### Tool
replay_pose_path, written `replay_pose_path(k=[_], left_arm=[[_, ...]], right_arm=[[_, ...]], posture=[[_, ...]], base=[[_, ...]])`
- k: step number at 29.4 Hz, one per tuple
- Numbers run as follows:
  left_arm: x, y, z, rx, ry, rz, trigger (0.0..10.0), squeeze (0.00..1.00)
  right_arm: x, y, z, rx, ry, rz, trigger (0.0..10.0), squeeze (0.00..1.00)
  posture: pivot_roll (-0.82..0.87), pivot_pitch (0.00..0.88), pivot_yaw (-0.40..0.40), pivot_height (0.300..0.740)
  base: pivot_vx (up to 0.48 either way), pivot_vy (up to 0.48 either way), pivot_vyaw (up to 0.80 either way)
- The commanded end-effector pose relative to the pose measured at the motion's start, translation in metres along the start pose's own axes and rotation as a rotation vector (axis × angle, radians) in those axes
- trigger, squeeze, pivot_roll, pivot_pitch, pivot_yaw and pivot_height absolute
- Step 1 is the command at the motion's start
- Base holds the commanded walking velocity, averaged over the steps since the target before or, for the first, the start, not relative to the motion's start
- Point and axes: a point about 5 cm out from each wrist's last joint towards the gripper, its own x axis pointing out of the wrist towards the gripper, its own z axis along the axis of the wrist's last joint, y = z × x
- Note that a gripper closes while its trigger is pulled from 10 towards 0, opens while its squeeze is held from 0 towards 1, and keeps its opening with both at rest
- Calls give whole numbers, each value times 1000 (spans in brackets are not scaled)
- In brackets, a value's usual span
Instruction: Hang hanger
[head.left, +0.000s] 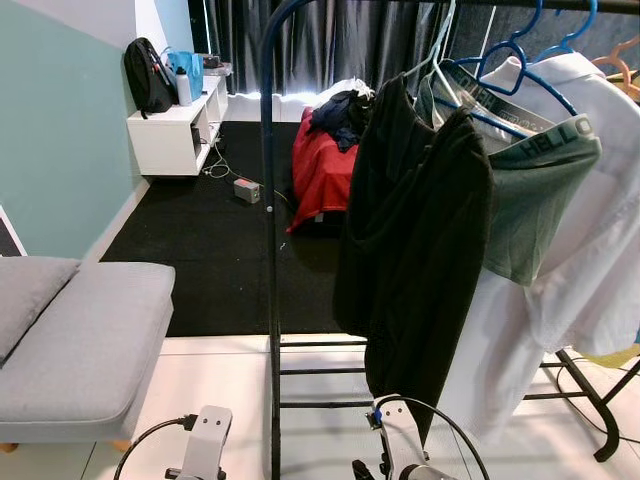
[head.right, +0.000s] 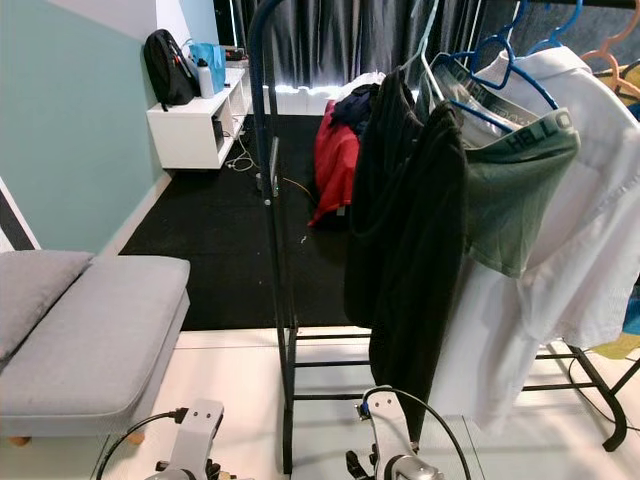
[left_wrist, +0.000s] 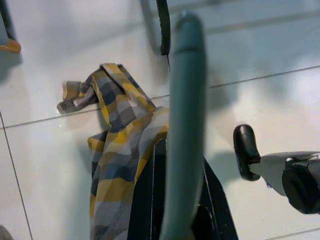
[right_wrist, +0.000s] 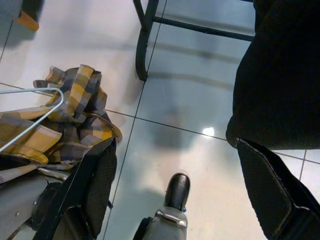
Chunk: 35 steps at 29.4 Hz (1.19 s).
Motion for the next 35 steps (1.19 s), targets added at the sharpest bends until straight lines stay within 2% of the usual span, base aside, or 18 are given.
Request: replay_pose_path(k=[1,3,6,12,13,18,24,35], left_arm=[[0,-2,-9,0,37,-9,10000,0],[-1,-3,-8,21,25,-26,10000,0],[-1,-3,-9,28,23,-28,10000,0],[-1,-2,-10,30,25,-28,10000,0],[-2,-2,-11,35,17,-43,10000,0],[-4,3,-15,37,8,-18,10000,0],[-5,5,-21,53,19,-30,10000,0],[-5,2,-25,72,26,-46,10000,0]], right_arm=[[-1,1,-7,9,21,3,10000,0],[-1,1,-6,55,5,-7,10000,0],[-1,1,-3,75,-9,-7,10000,0],[0,2,-1,79,-16,-6,10000,0],[0,4,-4,68,-1,-4,10000,0],[1,13,-15,35,48,29,10000,0],[0,13,-22,101,40,12,10000,0],[-1,14,-27,97,48,10,10000,0]], posture=[[65,68,24,740],[56,91,32,740],[57,83,35,740],[52,74,32,740],[56,90,-18,740],[54,74,-24,740],[68,51,-27,740],[61,9,-27,740]], base=[[0,0,0],[0,0,0],[0,0,0],[0,0,0],[0,0,0],[0,0,0],[0,0,0],[0,0,0]])
